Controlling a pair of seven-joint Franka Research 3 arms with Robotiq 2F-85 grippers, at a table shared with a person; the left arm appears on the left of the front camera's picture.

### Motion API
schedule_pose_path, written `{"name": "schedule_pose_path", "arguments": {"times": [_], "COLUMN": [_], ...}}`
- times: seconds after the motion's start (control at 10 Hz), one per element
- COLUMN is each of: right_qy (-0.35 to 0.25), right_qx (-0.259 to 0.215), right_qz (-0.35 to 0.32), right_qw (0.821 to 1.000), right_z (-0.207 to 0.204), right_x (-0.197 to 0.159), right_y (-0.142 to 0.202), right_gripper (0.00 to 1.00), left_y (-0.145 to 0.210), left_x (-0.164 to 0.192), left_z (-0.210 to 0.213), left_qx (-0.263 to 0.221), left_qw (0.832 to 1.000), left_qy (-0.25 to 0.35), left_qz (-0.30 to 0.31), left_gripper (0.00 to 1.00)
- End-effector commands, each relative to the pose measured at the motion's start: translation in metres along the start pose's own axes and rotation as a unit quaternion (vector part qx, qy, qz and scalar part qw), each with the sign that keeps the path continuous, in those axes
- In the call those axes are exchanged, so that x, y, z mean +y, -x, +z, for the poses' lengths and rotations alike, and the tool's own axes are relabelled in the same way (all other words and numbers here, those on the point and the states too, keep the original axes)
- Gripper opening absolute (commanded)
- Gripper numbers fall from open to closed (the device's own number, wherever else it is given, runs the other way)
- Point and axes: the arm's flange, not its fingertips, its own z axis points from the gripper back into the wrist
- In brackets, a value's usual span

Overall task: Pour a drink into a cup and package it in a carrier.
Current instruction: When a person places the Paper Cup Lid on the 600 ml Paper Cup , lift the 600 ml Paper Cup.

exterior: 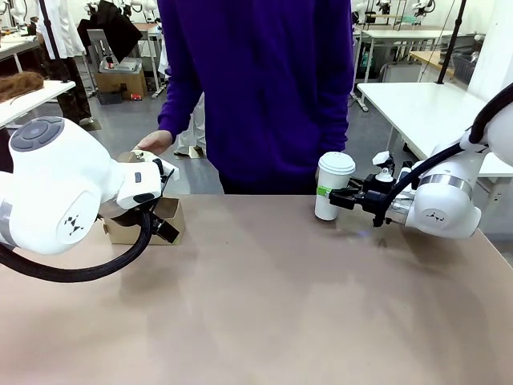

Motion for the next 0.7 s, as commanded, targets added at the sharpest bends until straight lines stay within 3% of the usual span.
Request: {"name": "schedule_pose_path", "arguments": {"times": [0.0, 0.4, 0.6], "right_qy": [-0.004, -0.045, -0.057], "right_qx": [-0.003, 0.004, 0.015], "right_qz": [0.014, 0.03, 0.025], "right_qw": [1.0, 0.999, 0.998], "right_z": [0.011, 0.048, 0.057], "right_x": [0.004, 0.035, 0.07], "right_y": [-0.031, -0.16, -0.199], "right_gripper": [0.87, 0.87, 0.87], "left_y": [0.0, 0.0, 0.0], "left_x": [0.0, 0.0, 0.0], "left_z": [0.0, 0.0, 0.0], "left_qx": [-0.001, -0.001, -0.001], "left_qw": [1.0, 1.0, 1.0], "left_qy": [0.001, 0.001, 0.001], "left_qz": [0.0, 0.0, 0.0], "left_gripper": [1.0, 1.0, 1.0]}}
